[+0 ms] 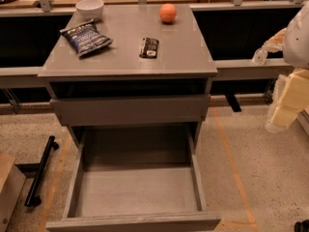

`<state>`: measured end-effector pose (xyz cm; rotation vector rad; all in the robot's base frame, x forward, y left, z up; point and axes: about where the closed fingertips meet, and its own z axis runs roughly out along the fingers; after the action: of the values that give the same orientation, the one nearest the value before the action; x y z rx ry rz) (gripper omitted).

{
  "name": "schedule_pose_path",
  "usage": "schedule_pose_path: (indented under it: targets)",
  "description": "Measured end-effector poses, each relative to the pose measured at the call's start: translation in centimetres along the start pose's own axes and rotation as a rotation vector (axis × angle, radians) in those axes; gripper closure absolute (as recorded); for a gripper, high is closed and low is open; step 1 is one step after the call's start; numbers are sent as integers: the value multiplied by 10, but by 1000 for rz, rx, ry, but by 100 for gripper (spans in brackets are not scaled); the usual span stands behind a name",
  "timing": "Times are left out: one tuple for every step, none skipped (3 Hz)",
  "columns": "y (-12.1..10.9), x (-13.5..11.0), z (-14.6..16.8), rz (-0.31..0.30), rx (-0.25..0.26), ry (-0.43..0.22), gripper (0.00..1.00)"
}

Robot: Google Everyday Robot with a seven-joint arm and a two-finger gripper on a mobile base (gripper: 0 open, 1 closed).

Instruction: Place rxbar chocolate into middle drawer

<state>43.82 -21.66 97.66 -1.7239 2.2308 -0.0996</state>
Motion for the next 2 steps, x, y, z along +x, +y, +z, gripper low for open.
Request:
schedule_pose_path:
  targets:
    - [0, 0, 0, 0, 0, 0, 0]
    - [-2, -9, 5, 35, -12, -80, 0]
